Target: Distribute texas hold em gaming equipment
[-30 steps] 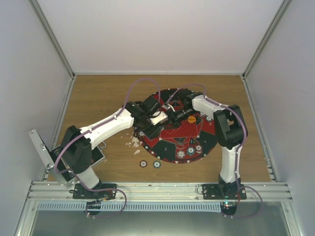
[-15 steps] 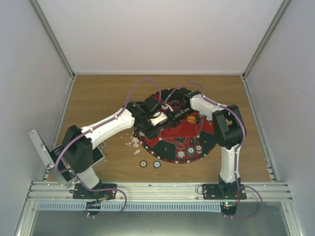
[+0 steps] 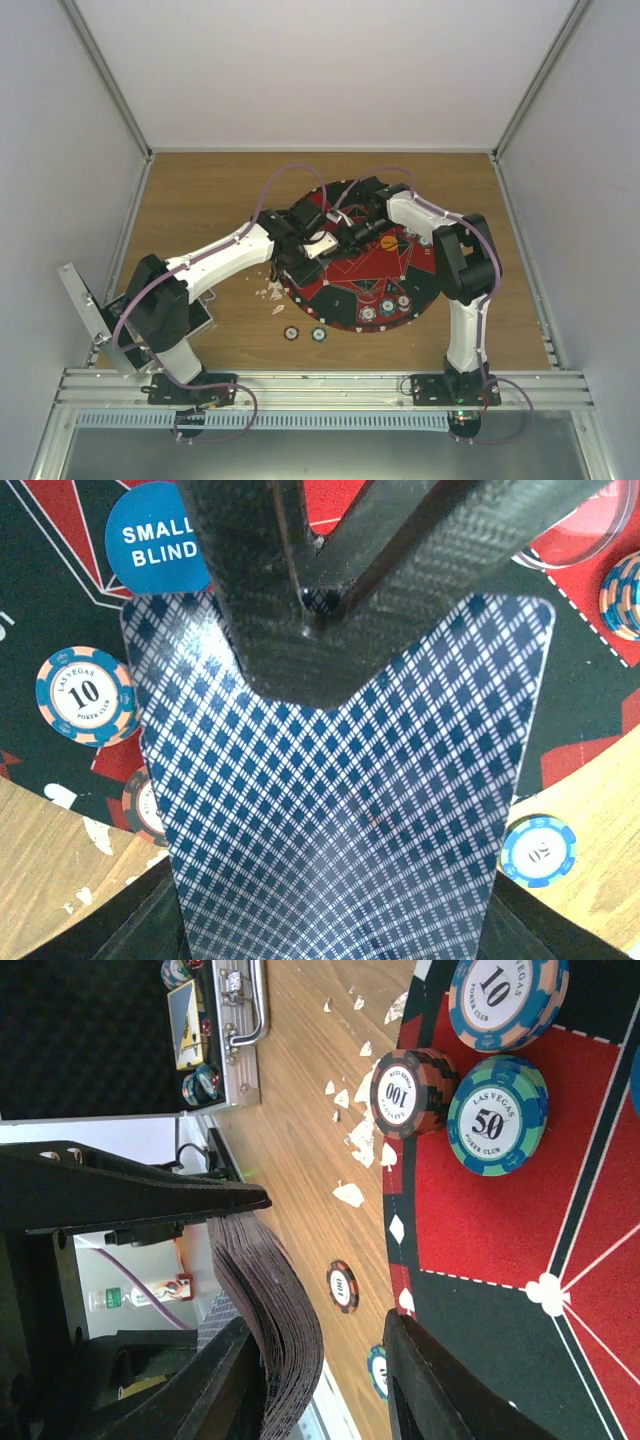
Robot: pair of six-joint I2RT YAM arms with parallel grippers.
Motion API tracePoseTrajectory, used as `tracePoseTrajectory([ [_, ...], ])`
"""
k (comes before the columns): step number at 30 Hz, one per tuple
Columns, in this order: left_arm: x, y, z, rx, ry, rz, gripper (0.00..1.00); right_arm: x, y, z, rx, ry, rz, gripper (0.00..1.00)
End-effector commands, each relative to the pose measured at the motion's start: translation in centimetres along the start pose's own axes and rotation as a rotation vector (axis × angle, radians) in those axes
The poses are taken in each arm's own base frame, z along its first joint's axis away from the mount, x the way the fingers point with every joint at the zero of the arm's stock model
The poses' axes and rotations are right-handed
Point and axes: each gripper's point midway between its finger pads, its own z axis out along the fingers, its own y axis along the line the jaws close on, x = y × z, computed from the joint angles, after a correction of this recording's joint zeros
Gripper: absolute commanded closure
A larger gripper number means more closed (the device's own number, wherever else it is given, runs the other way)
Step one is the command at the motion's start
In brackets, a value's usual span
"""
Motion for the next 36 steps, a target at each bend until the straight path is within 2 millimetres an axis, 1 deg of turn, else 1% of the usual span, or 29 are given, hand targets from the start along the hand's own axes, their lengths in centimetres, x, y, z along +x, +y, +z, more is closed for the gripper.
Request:
tracePoseTrajectory([
  [1, -0.2, 0.0, -1.0, -0.018, -0.035, 0.015, 0.41, -0.6, 0.4, -0.9, 0.044, -0.026, -0.030, 0.67],
  [8, -0.1, 0.0, -0.8, -0.019, -0.026, 0.014, 0.41, -0.8, 1.2, -1.2, 0.022, -0.038, -0.055, 0.83],
  [12, -0.1, 0.1, -0.7, -0.023, -0.023, 0.014, 0.41, -0.9, 1.6, -1.4, 0.017, -0.045, -0.069, 0.98],
  [13, -0.1, 0.1, -0.6, -0.026, -0.021, 0.014, 0.41, -0.9, 1.6, -1.4, 0.017, -0.047, -0.072, 0.99],
  [17, 0.1, 0.1, -0.5, -0.026, -0.017, 0.015, 0.42, -0.9, 1.7, -1.7, 0.028, -0.054, -0.074, 0.99],
  [20, 0.1, 0.1, -0.4, -0.027, -0.015, 0.015, 0.42, -1.2, 1.6, -2.4, 0.057, -0.076, -0.074, 0.99],
  [28, 0.8, 0.4, -0.2, -0.041, -0.006, 0.014, 0.42, -2.4, 0.2, -5.9, 0.107, -0.192, -0.032, 0.99],
  [30, 0.9, 0.5, -0.2, -0.045, -0.004, 0.012, 0.42, -2.6, -0.5, -6.8, 0.136, -0.223, -0.020, 0.99],
  [33, 1.3, 0.6, -0.2, -0.045, -0.003, 0.006, 0.42, -3.3, -1.7, -8.5, 0.169, -0.307, 0.019, 0.99],
  [36, 1.8, 0.8, -0.3, -0.048, -0.002, -0.006, 0.42, -4.7, -3.1, -10.2, 0.195, -0.416, 0.065, 0.99],
])
